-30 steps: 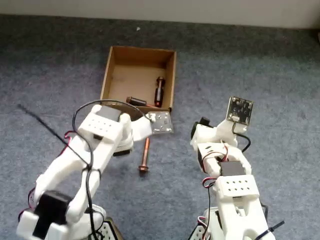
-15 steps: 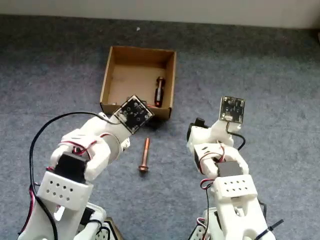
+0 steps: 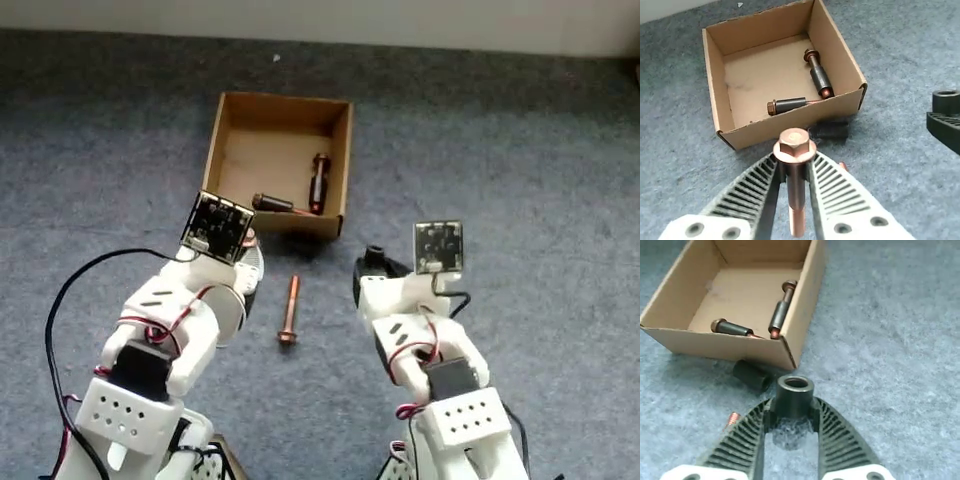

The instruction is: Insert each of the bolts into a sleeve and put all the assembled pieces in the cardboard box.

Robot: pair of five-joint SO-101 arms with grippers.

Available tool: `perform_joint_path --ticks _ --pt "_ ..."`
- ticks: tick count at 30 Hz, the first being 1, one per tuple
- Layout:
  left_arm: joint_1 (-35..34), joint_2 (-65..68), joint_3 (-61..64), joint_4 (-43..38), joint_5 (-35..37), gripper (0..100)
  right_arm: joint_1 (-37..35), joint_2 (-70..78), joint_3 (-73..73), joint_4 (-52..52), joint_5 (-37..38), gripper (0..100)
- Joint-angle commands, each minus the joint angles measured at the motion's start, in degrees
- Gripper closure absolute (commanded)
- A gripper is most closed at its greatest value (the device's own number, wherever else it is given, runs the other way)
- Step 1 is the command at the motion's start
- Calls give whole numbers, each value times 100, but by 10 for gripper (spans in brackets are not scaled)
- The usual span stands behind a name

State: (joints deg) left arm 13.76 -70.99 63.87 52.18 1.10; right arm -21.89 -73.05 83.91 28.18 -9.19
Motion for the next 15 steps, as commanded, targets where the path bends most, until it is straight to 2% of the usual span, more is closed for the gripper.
perform_joint_path --ticks 1,6,10,15 --pt "277 -532 -13 -158 132 995 -242 -769 127 13 79 995" --pt "567 -1253 -31 -193 141 995 -620 -1200 409 -4 88 995" --pt "602 -1596 -163 -229 167 995 -875 -1763 734 -13 598 995" --pt "655 -1622 -295 -237 853 995 -1182 -3002 1358 -4 765 995"
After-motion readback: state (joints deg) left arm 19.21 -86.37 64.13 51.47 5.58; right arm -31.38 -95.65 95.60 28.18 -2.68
